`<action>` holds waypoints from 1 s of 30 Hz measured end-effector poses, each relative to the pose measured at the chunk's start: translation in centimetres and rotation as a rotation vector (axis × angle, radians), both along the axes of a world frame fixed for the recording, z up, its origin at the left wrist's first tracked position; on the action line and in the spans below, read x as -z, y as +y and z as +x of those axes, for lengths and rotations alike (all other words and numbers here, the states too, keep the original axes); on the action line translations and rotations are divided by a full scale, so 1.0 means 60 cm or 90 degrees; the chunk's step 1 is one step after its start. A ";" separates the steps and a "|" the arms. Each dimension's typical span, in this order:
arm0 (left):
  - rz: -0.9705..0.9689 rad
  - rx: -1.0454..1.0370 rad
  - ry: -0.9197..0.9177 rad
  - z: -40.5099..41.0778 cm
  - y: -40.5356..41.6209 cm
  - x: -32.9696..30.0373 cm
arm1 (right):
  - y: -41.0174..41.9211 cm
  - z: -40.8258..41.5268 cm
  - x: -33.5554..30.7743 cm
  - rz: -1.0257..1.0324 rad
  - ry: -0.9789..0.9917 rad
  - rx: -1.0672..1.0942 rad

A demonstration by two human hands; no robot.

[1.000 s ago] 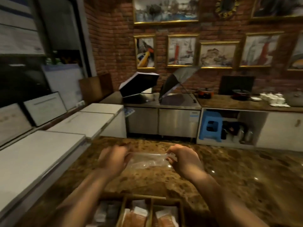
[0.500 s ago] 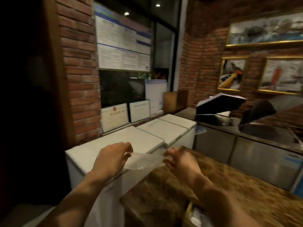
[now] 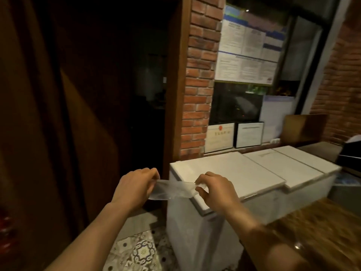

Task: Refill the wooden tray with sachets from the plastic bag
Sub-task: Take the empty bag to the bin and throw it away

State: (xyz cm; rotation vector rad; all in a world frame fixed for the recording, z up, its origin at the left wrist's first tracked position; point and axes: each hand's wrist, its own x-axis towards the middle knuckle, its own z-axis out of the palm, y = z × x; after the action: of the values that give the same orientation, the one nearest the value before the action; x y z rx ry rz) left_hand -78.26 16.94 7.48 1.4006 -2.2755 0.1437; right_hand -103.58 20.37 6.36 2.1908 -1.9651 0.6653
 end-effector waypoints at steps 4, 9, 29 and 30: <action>0.002 -0.052 -0.007 0.090 -0.007 0.032 | -0.040 0.080 0.036 0.016 -0.023 -0.072; 0.036 -0.107 0.015 0.144 -0.011 0.078 | -0.074 0.131 0.072 0.036 -0.013 -0.148; 0.237 -0.263 0.037 0.103 -0.003 0.349 | -0.162 0.114 0.334 0.212 -0.031 -0.254; 0.253 -0.266 0.037 0.099 0.001 0.371 | -0.160 0.112 0.353 0.225 -0.026 -0.253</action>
State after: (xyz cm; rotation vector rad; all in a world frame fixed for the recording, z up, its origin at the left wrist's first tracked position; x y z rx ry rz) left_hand -72.33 17.00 -14.77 2.0444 -2.0040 -0.2298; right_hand -96.84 10.80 -14.85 2.8451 -1.7900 0.4295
